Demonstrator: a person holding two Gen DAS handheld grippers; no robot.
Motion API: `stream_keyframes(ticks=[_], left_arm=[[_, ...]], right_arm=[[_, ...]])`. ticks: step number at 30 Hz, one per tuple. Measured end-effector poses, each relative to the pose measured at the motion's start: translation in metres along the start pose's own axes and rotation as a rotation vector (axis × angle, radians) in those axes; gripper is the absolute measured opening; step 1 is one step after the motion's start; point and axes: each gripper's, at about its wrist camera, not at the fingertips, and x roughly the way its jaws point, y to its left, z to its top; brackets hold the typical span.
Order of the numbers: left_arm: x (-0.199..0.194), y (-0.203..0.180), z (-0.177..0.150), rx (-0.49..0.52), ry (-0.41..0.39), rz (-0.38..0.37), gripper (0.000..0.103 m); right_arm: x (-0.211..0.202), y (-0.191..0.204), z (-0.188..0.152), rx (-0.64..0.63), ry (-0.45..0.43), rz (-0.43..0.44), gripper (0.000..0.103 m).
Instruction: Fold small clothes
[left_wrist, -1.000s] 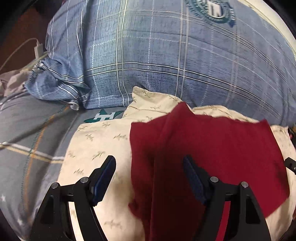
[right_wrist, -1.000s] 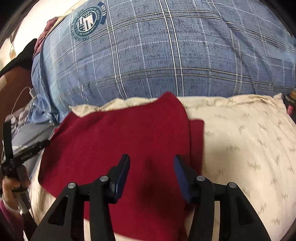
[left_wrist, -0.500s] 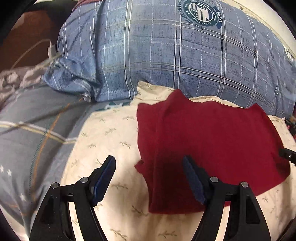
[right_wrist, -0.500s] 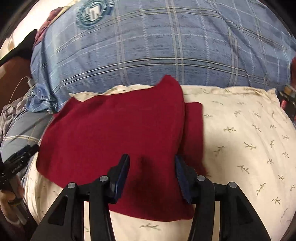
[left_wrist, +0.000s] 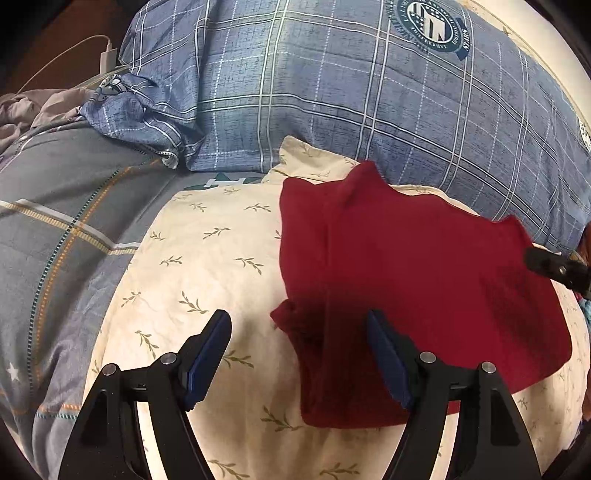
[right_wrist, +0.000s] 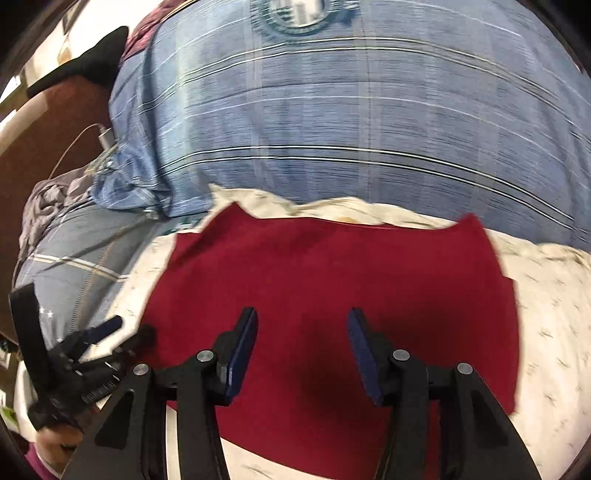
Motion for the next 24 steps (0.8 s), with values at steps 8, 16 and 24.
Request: stream_keyframes(ticks=[8, 16, 24], left_arm=[[0.006, 0.002, 0.001, 0.01, 0.001, -0.008, 0.074], [-0.006, 0.02, -0.003, -0.009, 0.003, -0.039, 0.075], [0.004, 0.021, -0.002, 0.016, 0.017, -0.04, 0.075]], right_arm=[[0.035, 0.044, 0.018, -0.06, 0.028, 0.034, 0.052], [0.09, 0.064, 0.062, -0.002, 0.085, 0.114, 0.068], [0.152, 0.099, 0.071, -0.087, 0.146, 0.067, 0.006]])
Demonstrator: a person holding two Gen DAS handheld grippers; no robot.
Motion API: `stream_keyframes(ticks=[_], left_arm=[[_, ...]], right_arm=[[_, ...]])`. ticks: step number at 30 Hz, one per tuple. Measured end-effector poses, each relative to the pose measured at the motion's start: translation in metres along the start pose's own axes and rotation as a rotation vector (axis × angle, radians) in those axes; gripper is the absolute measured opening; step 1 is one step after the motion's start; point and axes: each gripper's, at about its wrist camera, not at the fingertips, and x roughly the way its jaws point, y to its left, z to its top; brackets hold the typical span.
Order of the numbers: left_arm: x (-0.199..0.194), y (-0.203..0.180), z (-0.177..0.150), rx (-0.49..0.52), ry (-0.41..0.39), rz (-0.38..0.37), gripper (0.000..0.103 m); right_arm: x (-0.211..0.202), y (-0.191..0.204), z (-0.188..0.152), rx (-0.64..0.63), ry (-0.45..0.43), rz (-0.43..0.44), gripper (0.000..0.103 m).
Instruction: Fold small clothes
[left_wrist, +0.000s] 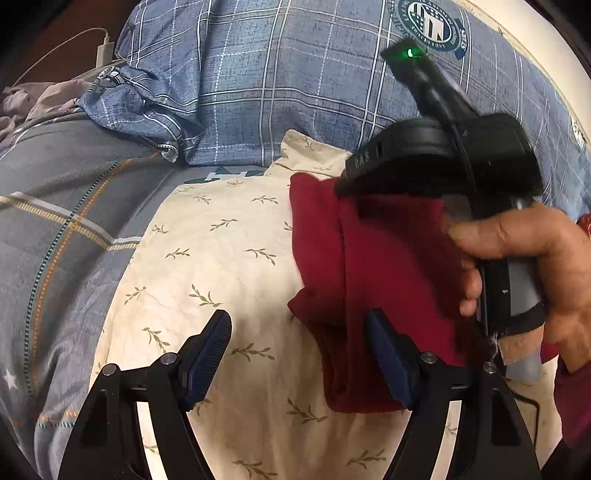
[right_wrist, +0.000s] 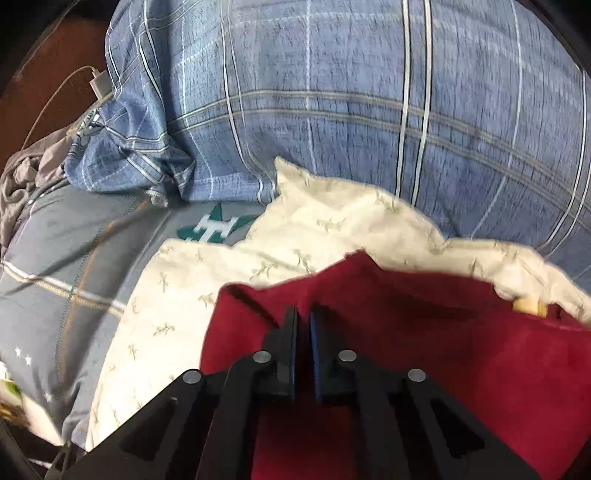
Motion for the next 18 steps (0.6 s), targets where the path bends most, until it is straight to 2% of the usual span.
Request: stream_keyframes(ticks=[1, 3, 7, 10, 13, 15, 18], left_arm=[[0.001, 0.0, 0.0, -0.001, 0.003, -0.004, 0.075], [0.004, 0.001, 0.003, -0.008, 0.004, -0.007, 0.075], [0.01, 0.0, 0.004, -0.003, 0.007, 0.004, 0.075], [0.011, 0.0, 0.003, 0.0, 0.008, 0.008, 0.077], [0.011, -0.001, 0.003, -0.001, 0.006, 0.008, 0.077], [0.01, -0.001, 0.003, 0.002, 0.002, 0.011, 0.077], [0.009, -0.001, 0.002, 0.002, 0.002, 0.012, 0.077]], right_arm=[[-0.006, 0.004, 0.001, -0.004, -0.033, 0.032, 0.006], [-0.008, 0.008, 0.002, -0.021, -0.054, 0.028, 0.006], [0.021, 0.007, -0.005, -0.031, 0.015, 0.006, 0.006], [0.012, 0.005, -0.009, -0.03, -0.018, 0.033, 0.017], [-0.014, -0.011, -0.017, 0.033, -0.038, 0.105, 0.043], [-0.037, -0.025, -0.028, 0.042, -0.081, 0.108, 0.046], [-0.07, -0.057, -0.05, 0.043, -0.154, 0.014, 0.046]])
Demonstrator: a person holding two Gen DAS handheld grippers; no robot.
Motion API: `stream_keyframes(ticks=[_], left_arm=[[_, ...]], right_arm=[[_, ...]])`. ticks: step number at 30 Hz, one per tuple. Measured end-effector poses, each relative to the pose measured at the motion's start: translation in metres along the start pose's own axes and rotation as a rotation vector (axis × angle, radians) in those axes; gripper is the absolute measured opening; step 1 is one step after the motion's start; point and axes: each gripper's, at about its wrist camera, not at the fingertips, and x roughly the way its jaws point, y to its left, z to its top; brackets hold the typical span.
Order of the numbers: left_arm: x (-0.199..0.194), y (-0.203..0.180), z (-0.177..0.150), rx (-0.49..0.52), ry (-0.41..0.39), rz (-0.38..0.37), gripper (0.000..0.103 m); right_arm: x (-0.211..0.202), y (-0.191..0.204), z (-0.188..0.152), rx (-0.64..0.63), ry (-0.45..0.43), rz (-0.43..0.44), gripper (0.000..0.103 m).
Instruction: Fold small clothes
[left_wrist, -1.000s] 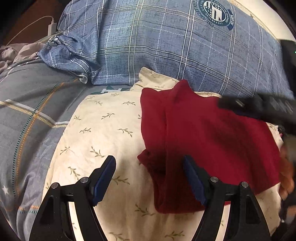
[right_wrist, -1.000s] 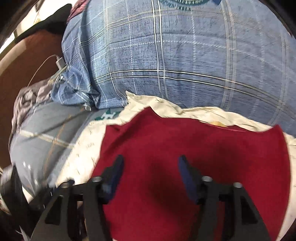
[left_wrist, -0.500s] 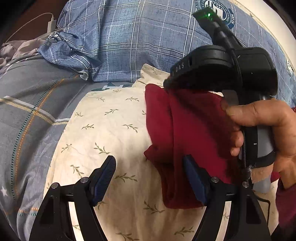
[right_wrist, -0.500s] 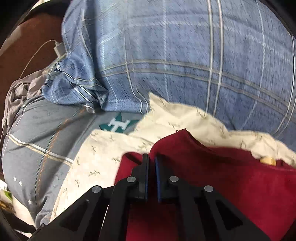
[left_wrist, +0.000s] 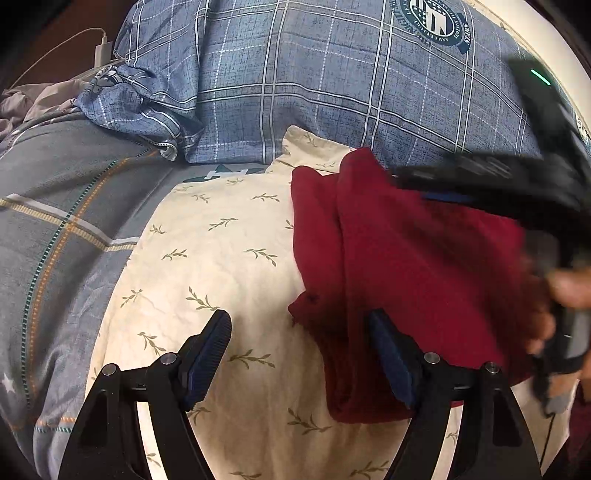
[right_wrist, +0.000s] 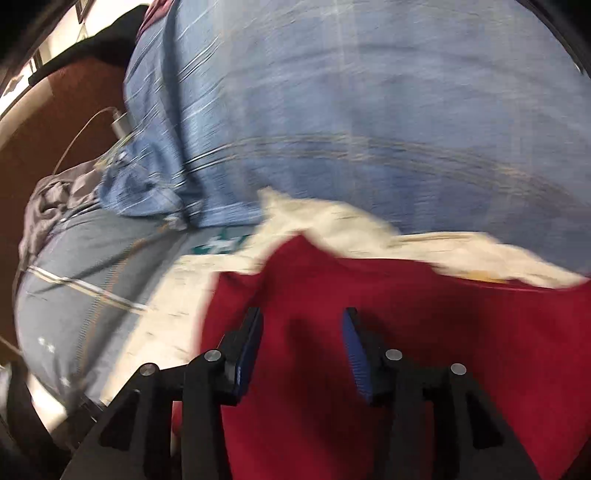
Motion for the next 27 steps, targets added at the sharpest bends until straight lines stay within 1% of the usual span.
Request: stream_keyframes(ticks=[1, 2, 3, 4, 5, 8, 9, 10, 12, 13, 14, 17, 18, 19, 21, 23, 24, 26, 27], left_arm=[[0.0, 0.0, 0.0, -0.003, 0.001, -0.001, 0.077], [0.0, 0.0, 0.0, -0.005, 0.001, -0.001, 0.077], [0.0, 0.0, 0.0, -0.006, 0.001, 0.001, 0.077], [0.0, 0.0, 0.0, -0.005, 0.0, 0.003, 0.077], [0.001, -0.001, 0.0, -0.003, 0.0, 0.006, 0.077], [0.002, -0.003, -0.001, 0.004, -0.002, 0.016, 0.077], [0.003, -0.003, -0.001, 0.006, -0.002, 0.017, 0.077], [0.003, -0.004, -0.001, 0.009, -0.003, 0.02, 0.077], [0.004, -0.004, -0.001, 0.014, -0.002, 0.023, 0.078], [0.005, -0.005, -0.001, 0.015, -0.002, 0.025, 0.078], [0.005, -0.005, -0.001, 0.017, -0.002, 0.027, 0.078], [0.005, -0.005, -0.001, 0.02, -0.005, 0.029, 0.078], [0.005, -0.005, -0.002, 0.018, -0.006, 0.026, 0.078], [0.004, -0.003, -0.002, 0.014, -0.005, 0.021, 0.078], [0.002, -0.001, -0.001, 0.003, -0.002, 0.004, 0.077], [-0.003, 0.001, -0.001, -0.01, -0.004, -0.018, 0.077], [-0.004, 0.002, -0.001, -0.013, -0.006, -0.023, 0.077], [-0.006, 0.004, -0.002, -0.017, -0.008, -0.03, 0.077], [-0.007, 0.005, -0.003, -0.022, -0.007, -0.035, 0.077]], right_arm=[[-0.012, -0.016, -0.005, 0.009, -0.024, -0.044, 0.046], [-0.027, -0.04, -0.012, 0.033, -0.05, -0.109, 0.046], [-0.03, -0.053, -0.014, 0.057, -0.062, -0.146, 0.046], [-0.038, -0.074, -0.018, 0.094, -0.073, -0.19, 0.046], [-0.048, -0.102, -0.023, 0.149, -0.081, -0.249, 0.046], [-0.062, -0.161, -0.037, 0.28, -0.082, -0.371, 0.047], [-0.064, -0.177, -0.042, 0.311, -0.079, -0.389, 0.047], [-0.061, -0.193, -0.046, 0.341, -0.056, -0.399, 0.041], [-0.05, -0.21, -0.053, 0.379, -0.005, -0.352, 0.04], [-0.048, -0.21, -0.054, 0.38, -0.017, -0.348, 0.04], [-0.048, -0.207, -0.052, 0.358, -0.026, -0.367, 0.041], [-0.048, -0.193, -0.046, 0.32, -0.019, -0.414, 0.045], [-0.052, -0.186, -0.044, 0.324, -0.028, -0.406, 0.046], [-0.056, -0.179, -0.043, 0.329, -0.036, -0.383, 0.046], [-0.062, -0.155, -0.036, 0.321, -0.037, -0.289, 0.049], [-0.059, -0.118, -0.026, 0.263, -0.019, -0.195, 0.064], [-0.055, -0.099, -0.021, 0.222, -0.008, -0.147, 0.067], [-0.041, -0.055, -0.011, 0.136, 0.028, -0.045, 0.076], [-0.032, -0.037, -0.008, 0.102, 0.053, -0.004, 0.078]])
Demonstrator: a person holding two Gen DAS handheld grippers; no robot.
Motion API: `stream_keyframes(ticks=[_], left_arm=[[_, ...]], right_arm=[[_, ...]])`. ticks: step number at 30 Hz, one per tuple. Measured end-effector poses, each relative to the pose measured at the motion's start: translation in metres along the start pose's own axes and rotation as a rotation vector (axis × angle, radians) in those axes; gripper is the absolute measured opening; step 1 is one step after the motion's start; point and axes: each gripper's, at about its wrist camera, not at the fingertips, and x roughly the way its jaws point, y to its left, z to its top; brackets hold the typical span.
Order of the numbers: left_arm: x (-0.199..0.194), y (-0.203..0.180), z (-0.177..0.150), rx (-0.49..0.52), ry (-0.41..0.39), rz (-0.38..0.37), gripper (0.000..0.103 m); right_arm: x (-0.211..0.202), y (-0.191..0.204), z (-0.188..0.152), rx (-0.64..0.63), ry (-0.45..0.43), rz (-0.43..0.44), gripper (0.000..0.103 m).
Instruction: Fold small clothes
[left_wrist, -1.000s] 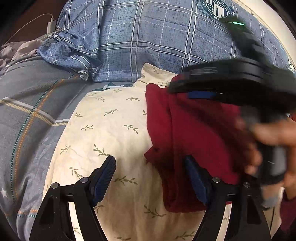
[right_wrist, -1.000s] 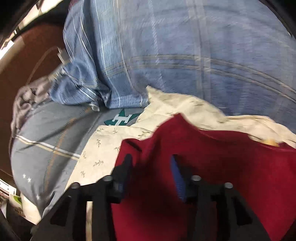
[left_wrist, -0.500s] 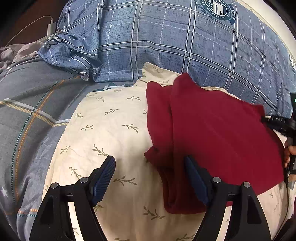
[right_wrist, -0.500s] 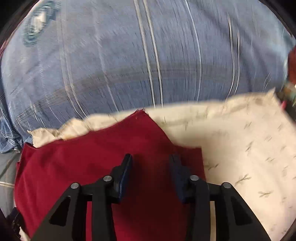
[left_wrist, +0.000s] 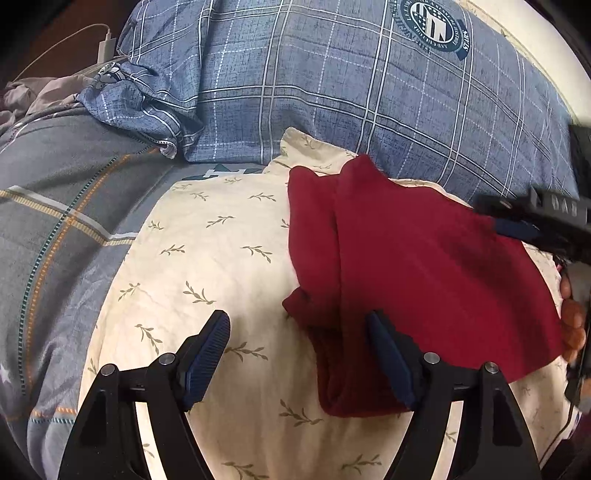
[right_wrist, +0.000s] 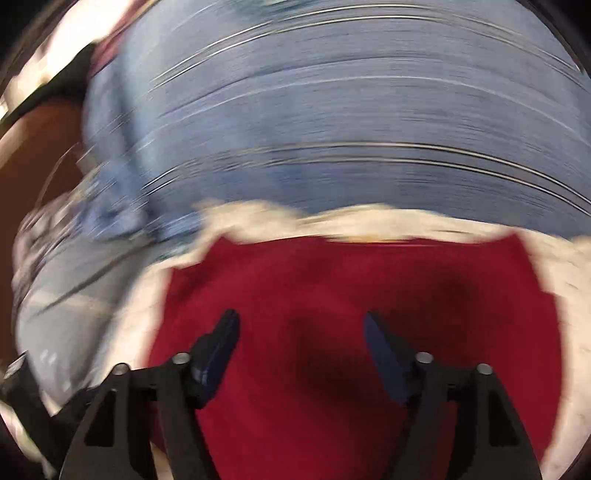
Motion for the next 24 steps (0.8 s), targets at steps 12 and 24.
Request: stream_keyframes(ticks=[12, 24], left_arm=[[0.009, 0.009, 0.0, -0.049, 0.048, -0.042, 0.081], [0.022, 0.009, 0.002, -0.091, 0.019, -0.111, 0.088]], right_arm=[[0.111, 0.124, 0.001, -0.348, 0.265, -0.113, 0.096], [0.056, 0.087, 0.015, -0.218, 0.083, 0.062, 0.017]])
